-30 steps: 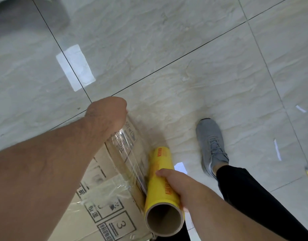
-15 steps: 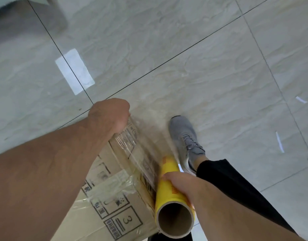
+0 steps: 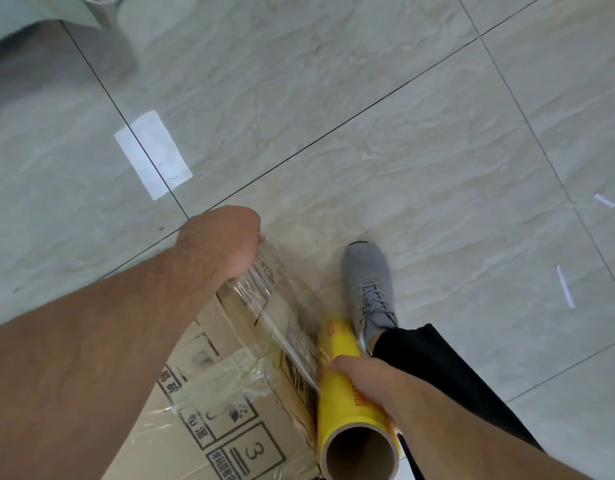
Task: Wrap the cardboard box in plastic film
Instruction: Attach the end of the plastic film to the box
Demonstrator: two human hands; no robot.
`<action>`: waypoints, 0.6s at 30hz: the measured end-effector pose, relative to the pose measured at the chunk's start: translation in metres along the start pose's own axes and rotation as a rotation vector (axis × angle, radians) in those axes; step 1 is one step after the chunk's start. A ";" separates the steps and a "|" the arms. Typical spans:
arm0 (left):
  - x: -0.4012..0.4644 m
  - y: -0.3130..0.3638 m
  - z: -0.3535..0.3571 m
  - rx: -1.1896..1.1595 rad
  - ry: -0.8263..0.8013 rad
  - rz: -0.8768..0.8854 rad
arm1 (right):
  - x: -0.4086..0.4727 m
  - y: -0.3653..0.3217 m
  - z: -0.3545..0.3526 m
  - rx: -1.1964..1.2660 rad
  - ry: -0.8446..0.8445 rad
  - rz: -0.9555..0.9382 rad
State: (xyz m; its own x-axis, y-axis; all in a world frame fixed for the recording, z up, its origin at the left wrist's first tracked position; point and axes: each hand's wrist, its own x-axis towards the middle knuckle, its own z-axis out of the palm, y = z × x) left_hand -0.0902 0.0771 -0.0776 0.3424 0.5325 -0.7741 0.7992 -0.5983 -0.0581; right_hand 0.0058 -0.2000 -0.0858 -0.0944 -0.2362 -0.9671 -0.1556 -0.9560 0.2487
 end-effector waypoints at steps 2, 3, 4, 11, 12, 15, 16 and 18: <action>-0.002 -0.001 -0.002 -0.061 -0.009 0.019 | -0.009 -0.010 -0.002 -0.185 0.025 -0.037; -0.005 0.000 -0.004 -0.086 -0.001 0.033 | -0.011 -0.020 -0.006 -0.321 0.103 -0.106; -0.007 0.000 -0.005 -0.105 0.009 0.049 | -0.009 -0.034 -0.014 -0.440 0.210 -0.219; -0.024 0.001 -0.007 -0.093 0.089 0.134 | 0.058 -0.191 -0.037 -0.109 -0.044 -0.590; -0.025 0.002 -0.007 -0.075 0.094 0.124 | 0.066 -0.208 -0.037 -0.209 -0.080 -0.605; -0.026 0.003 -0.010 -0.072 0.103 0.101 | 0.077 -0.237 -0.044 -0.510 -0.148 -0.576; -0.026 0.004 -0.011 -0.079 0.105 0.099 | 0.077 -0.241 -0.046 -0.591 -0.189 -0.557; -0.027 0.005 -0.013 -0.088 0.103 0.102 | 0.074 -0.245 -0.043 -0.720 -0.275 -0.528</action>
State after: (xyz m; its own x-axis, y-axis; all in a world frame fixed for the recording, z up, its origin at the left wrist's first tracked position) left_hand -0.0891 0.0680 -0.0486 0.4692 0.5329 -0.7041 0.7964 -0.5998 0.0768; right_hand 0.0789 0.0091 -0.2204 -0.4292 0.2209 -0.8758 0.3933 -0.8272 -0.4014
